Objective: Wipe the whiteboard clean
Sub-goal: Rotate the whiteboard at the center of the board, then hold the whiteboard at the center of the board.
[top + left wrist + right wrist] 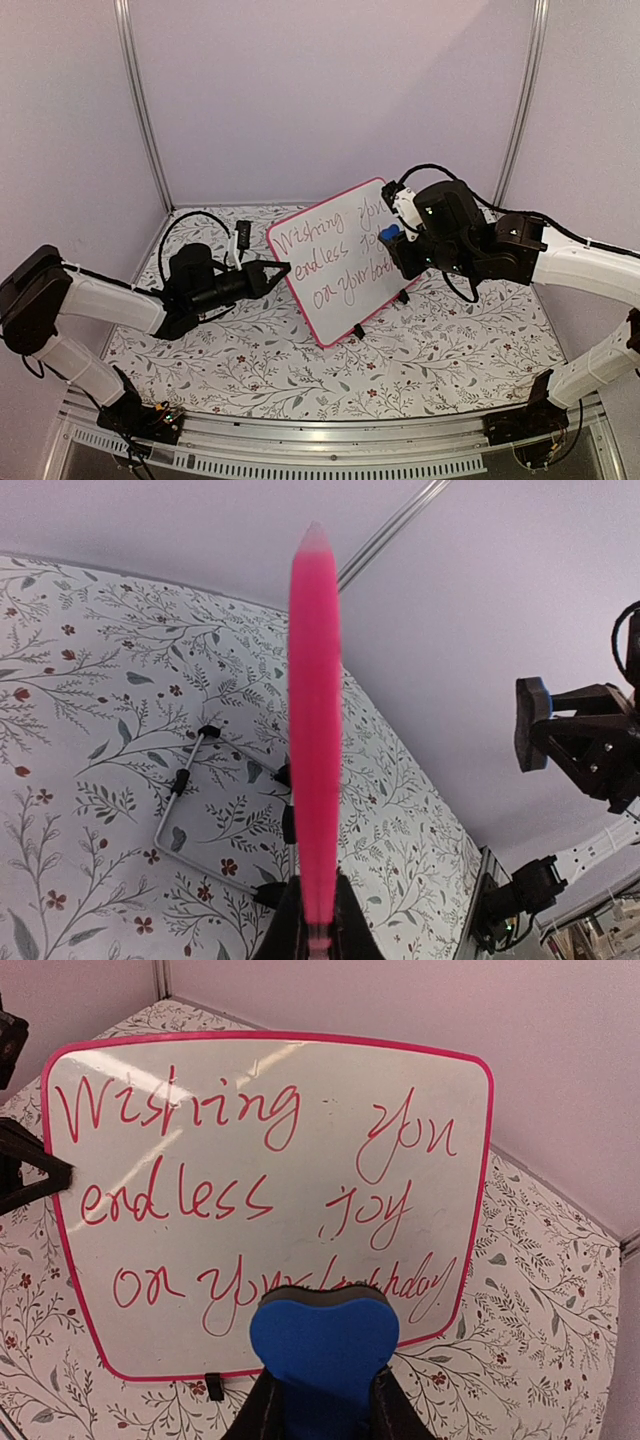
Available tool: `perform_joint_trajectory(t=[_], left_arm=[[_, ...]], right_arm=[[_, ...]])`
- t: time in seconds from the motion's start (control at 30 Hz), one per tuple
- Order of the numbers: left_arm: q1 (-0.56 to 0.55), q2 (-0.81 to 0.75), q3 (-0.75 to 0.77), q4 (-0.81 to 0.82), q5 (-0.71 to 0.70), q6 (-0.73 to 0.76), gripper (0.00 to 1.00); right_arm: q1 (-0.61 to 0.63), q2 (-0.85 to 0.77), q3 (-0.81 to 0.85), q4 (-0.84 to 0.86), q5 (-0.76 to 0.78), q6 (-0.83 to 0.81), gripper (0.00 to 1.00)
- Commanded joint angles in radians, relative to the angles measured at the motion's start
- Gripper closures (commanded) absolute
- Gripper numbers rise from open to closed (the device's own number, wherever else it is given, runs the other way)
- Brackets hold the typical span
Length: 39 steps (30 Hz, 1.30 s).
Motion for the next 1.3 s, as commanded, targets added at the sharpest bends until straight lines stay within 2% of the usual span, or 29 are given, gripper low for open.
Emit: perform_joint_trajectory(t=[0.0,0.1,0.17,0.3,0.4,0.5,0.57,0.67,0.77,0.9,1.2,1.27], left_arm=[[-0.025,-0.045,-0.008,-0.023,0.001,0.033,1.00],[-0.029,-0.039,-0.009,-0.032,0.014,0.046,1.00],[-0.030,-0.041,0.000,-0.061,0.021,0.057,0.93],[-0.029,-0.078,0.004,-0.127,0.028,0.077,0.89],[-0.029,-0.133,0.006,-0.182,0.019,0.098,0.74],[-0.029,-0.199,0.006,-0.236,0.001,0.108,0.50],[-0.029,-0.241,0.013,-0.279,-0.011,0.112,0.38],[-0.028,-0.307,0.036,-0.370,-0.064,0.120,0.28],[-0.018,-0.365,0.077,-0.488,-0.177,0.118,0.19],[0.068,-0.361,0.152,-0.609,-0.137,0.081,0.18],[0.159,-0.278,0.297,-0.763,0.052,0.085,0.27],[0.182,-0.261,0.310,-0.771,0.105,0.081,0.32]], right_arm=[[-0.007,0.014,0.032,0.021,-0.006,-0.001,0.88],[-0.007,0.015,0.033,0.018,-0.006,-0.004,0.88],[-0.007,0.017,0.037,0.013,-0.006,-0.006,0.88],[-0.007,0.020,0.049,0.004,-0.004,-0.010,0.88],[-0.007,0.028,0.072,-0.003,-0.017,-0.020,0.88],[-0.007,0.061,0.115,-0.023,-0.038,-0.035,0.87],[-0.007,0.092,0.139,-0.023,-0.065,-0.061,0.86],[-0.007,0.139,0.171,-0.005,-0.094,-0.120,0.86],[-0.003,0.171,0.199,0.026,-0.122,-0.178,0.86],[0.011,0.197,0.230,0.080,-0.150,-0.256,0.86],[0.035,0.288,0.330,0.125,-0.125,-0.316,0.86],[0.045,0.302,0.338,0.133,-0.127,-0.318,0.86]])
